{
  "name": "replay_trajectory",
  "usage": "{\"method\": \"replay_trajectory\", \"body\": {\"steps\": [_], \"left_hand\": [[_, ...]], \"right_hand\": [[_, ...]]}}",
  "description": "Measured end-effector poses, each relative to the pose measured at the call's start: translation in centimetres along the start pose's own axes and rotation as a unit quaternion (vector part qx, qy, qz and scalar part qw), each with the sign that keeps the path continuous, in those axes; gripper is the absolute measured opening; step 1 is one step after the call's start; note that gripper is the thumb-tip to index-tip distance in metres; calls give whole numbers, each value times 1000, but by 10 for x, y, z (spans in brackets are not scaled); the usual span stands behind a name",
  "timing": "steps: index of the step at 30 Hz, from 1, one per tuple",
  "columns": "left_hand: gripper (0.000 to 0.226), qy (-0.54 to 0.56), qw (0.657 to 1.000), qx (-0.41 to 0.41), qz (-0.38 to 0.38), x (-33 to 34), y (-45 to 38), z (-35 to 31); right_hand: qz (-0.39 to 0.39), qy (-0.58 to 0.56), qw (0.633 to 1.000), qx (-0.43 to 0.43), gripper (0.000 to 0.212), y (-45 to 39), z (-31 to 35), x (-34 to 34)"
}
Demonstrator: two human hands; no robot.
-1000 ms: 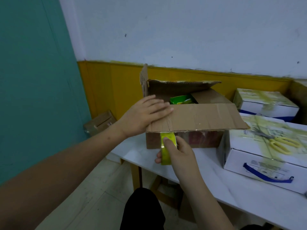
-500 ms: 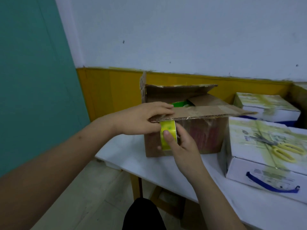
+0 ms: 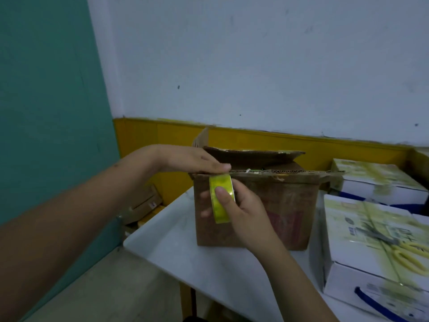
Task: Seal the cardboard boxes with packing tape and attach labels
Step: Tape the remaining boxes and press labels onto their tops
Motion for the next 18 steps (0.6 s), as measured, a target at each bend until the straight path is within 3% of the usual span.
{"method": "replay_trajectory", "body": {"steps": [2,9,13,18], "left_hand": [[44,0,1000,14,24,0,-1,-2],[49,-49,999,7,1,-13,-10,-7],[59,-154,984,36,-77,-26,-17,-15],[49,-250,957,29,-147,-34,-26,-18]], "right_hand": [[4,-28,1000,-6,28,-6,7,4],[-2,-50,999,-11,27,-16,9,3],[8,-33,999,-29,12,-16,7,4],[-60,-46,997,-5,17,-13,-2,-12]]}}
Point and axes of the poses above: each hand's wrist, its own y-axis away from the middle knuckle, its own x-axis out of the palm, z = x × y, the point moved 8 cm from there along -y, towards the middle knuckle, and after that the axes turned 4 degrees about x, right-handed, at the moved point
